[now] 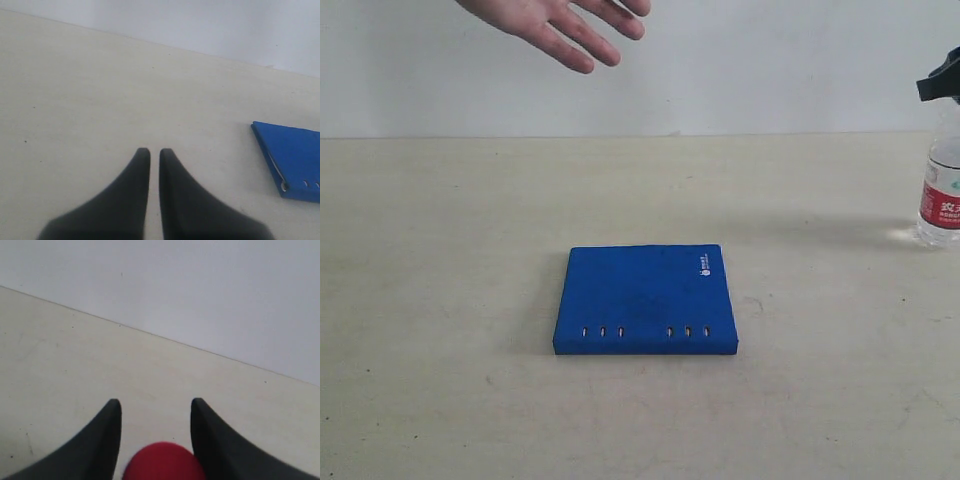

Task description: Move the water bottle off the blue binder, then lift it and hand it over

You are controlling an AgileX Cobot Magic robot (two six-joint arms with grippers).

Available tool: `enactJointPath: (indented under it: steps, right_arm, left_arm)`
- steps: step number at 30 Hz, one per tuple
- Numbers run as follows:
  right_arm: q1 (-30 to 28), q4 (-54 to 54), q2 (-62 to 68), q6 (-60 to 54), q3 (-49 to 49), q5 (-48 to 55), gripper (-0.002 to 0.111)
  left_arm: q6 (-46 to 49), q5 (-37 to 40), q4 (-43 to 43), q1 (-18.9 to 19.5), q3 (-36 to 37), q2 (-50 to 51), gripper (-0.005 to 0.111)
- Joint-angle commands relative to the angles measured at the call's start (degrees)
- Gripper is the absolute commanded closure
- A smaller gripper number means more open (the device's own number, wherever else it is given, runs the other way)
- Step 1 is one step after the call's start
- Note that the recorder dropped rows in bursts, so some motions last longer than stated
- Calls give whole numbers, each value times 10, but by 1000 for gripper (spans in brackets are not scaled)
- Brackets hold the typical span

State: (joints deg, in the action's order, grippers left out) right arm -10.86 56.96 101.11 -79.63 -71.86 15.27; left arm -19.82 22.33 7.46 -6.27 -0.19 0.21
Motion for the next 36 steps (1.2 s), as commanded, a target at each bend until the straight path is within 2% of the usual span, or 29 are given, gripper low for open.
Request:
enactJointPath:
  steps: [1, 10, 13, 16, 18, 21, 25, 30, 36]
  right_arm:
    - [1, 1, -5, 20, 0, -2, 64]
    - [1, 1, -133, 22, -2, -24, 64]
    - [1, 2, -182, 41, -2, 17, 65]
    - [1, 2, -221, 153, -1, 160, 65]
    - [2, 2, -225, 216, -1, 323, 65]
    - [23, -4, -207, 238, 21, 544, 65]
    - [81, -36, -191, 237, 101, 547, 65]
    - [162, -76, -175, 236, 210, 330, 65]
    - [241, -80, -171, 236, 268, 231, 65]
  left_arm:
    - [-3, -4, 1, -3, 2, -2, 100]
    - [-3, -4, 1, -3, 2, -2, 100]
    - [-3, -4, 1, -3, 2, -2, 100]
    - [-3, -4, 1, -3, 2, -2, 100]
    - [-3, -4, 1, -3, 2, -2, 100]
    - [-3, -4, 1, -3, 2, -2, 100]
    - [-3, -4, 1, -3, 2, -2, 100]
    - [-3, -4, 1, -3, 2, -2, 100]
    - [-3, -4, 1, -3, 2, -2, 100]
